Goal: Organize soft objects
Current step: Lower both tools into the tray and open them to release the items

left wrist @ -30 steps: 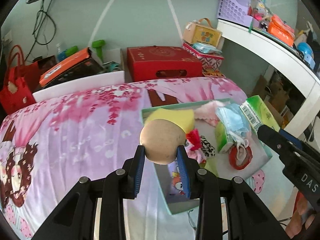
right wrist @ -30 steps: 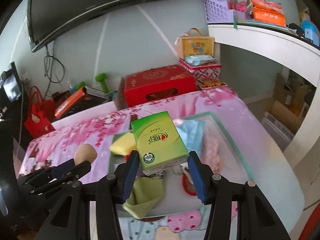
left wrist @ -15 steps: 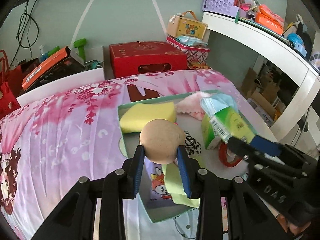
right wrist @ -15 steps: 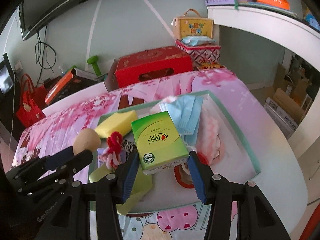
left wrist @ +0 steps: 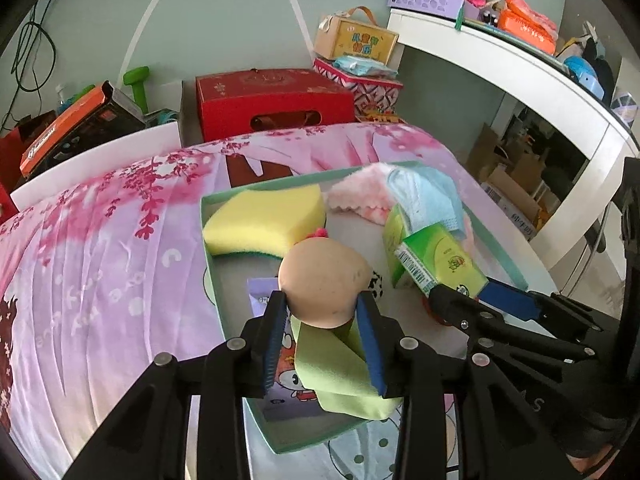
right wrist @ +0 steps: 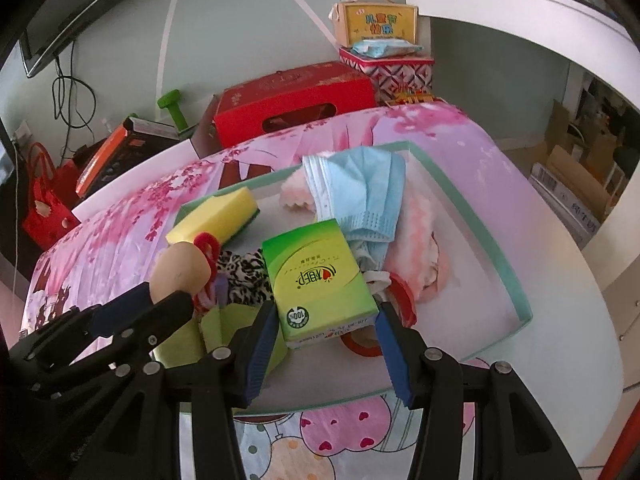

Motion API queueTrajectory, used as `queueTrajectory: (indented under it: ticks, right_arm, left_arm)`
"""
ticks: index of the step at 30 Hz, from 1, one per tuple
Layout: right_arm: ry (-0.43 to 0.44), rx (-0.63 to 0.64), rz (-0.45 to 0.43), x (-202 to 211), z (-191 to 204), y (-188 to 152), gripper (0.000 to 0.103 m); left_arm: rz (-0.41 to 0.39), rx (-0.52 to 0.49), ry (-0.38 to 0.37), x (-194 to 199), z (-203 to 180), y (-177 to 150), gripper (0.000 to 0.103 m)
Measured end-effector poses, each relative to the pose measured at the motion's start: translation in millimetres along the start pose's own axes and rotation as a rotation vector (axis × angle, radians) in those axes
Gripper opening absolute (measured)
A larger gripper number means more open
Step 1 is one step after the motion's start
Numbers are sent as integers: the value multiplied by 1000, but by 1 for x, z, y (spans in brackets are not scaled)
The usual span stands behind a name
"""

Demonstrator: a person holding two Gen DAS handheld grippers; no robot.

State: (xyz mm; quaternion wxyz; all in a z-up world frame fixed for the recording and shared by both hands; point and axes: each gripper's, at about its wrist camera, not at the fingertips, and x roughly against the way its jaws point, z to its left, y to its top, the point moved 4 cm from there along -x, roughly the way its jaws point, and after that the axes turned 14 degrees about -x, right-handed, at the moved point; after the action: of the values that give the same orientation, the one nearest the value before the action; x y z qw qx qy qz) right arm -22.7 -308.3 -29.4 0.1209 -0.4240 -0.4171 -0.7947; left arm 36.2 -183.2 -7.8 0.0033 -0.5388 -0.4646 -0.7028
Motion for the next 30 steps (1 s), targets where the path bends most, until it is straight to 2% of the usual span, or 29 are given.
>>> queueTrajectory:
  ticks: [11, 18, 22, 30]
  right_arm:
    - [-33, -16, 90, -19, -9, -9, 53]
    - [-37, -12, 98, -21, -9, -10, 54]
    - [-34, -14, 102, -20, -9, -11, 54]
    - [-41, -11, 109, -16, -8, -12, 59]
  left_arm:
    - [46, 6, -9, -15, 0, -8, 40]
    - [62, 22, -29, -15, 0, -9, 41]
    - [81, 29, -37, -14, 0, -9, 46]
    - [74, 49, -38, -3, 5, -7, 50]
